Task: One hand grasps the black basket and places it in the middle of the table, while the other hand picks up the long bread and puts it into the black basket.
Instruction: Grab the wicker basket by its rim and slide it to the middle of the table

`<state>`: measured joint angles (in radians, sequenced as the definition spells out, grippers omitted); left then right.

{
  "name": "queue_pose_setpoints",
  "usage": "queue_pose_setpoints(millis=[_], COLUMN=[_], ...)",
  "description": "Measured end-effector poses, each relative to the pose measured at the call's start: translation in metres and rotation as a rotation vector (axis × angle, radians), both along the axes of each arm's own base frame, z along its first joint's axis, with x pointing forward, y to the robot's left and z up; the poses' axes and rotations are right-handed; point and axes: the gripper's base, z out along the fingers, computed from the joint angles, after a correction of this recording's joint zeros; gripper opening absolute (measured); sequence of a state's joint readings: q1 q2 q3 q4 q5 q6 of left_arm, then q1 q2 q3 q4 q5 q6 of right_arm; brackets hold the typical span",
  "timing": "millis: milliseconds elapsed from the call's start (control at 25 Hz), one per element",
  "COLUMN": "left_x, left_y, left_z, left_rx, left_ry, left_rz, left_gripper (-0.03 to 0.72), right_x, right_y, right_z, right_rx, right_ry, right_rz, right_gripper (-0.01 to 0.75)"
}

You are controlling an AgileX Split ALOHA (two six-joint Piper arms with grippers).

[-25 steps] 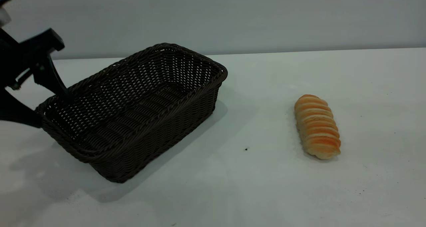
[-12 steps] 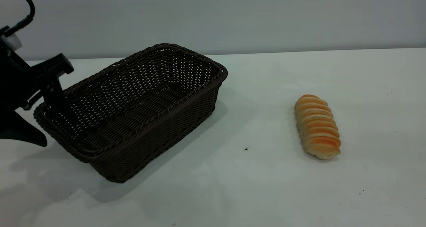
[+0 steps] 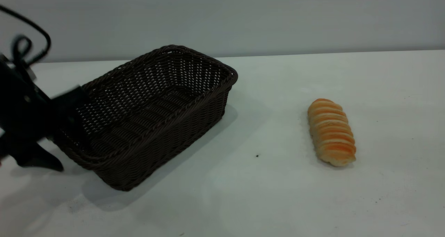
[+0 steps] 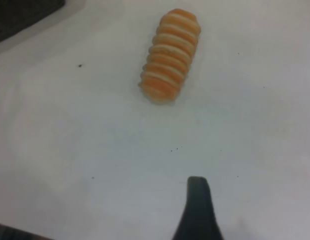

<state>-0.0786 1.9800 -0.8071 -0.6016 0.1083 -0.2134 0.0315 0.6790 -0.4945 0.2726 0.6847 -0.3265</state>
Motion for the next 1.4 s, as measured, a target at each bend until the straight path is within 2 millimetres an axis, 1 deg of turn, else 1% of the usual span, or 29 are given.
queue_pose_setpoints(millis=[40, 120, 200, 240, 280, 440, 560, 720, 800, 920, 960, 1080, 1160, 1400], left_x=[0.000, 0.000, 0.002, 0.004, 0.005, 0.005, 0.015, 0.036, 0.050, 0.069, 0.077, 0.090, 0.096, 0.111], left_y=[-0.002, -0.004, -0.006, -0.005, -0.005, -0.007, -0.009, -0.016, -0.017, -0.021, -0.023, -0.025, -0.027, -0.028], left_z=[-0.005, -0.011, -0.011, -0.010, -0.009, -0.009, -0.002, 0.011, 0.020, 0.028, 0.028, 0.020, 0.010, -0.001], left_rx=[0.006, 0.013, 0.007, 0.010, 0.020, 0.013, 0.011, 0.004, 0.007, -0.014, -0.019, -0.023, -0.027, -0.019], left_ry=[0.000, 0.005, -0.009, -0.023, -0.031, -0.023, -0.038, -0.069, -0.093, -0.101, -0.102, -0.068, -0.040, -0.016], left_rz=[-0.001, -0.003, 0.031, 0.039, 0.013, 0.006, -0.069, -0.234, -0.332, -0.447, -0.480, -0.565, -0.599, -0.671], left_gripper=[0.505, 0.376, 0.188, 0.132, 0.136, 0.138, 0.138, 0.138, 0.138, 0.138, 0.138, 0.138, 0.138, 0.138], right_x=[0.000, 0.000, -0.001, -0.001, -0.002, -0.004, -0.004, -0.004, -0.004, -0.004, -0.004, -0.004, -0.004, -0.004], right_y=[0.000, 0.000, 0.000, 0.000, 0.000, 0.001, 0.001, 0.001, 0.001, 0.000, 0.000, 0.000, 0.000, 0.000], right_z=[0.000, 0.000, -0.001, -0.001, -0.002, -0.003, -0.004, -0.004, -0.004, -0.004, -0.004, -0.004, -0.004, -0.004], right_rx=[0.000, 0.000, 0.000, 0.000, 0.000, -0.001, -0.003, -0.009, -0.009, -0.010, -0.010, -0.013, -0.013, -0.015], right_ry=[0.000, 0.006, 0.013, 0.019, 0.026, 0.052, 0.058, 0.059, 0.061, 0.061, 0.061, 0.061, 0.061, 0.061], right_rz=[0.000, 0.002, 0.004, 0.005, 0.007, 0.014, 0.016, 0.017, 0.018, 0.018, 0.018, 0.018, 0.018, 0.018], right_gripper=[0.589, 0.589, 0.589, 0.589, 0.589, 0.589, 0.589, 0.589, 0.589, 0.589, 0.589, 0.589, 0.589, 0.589])
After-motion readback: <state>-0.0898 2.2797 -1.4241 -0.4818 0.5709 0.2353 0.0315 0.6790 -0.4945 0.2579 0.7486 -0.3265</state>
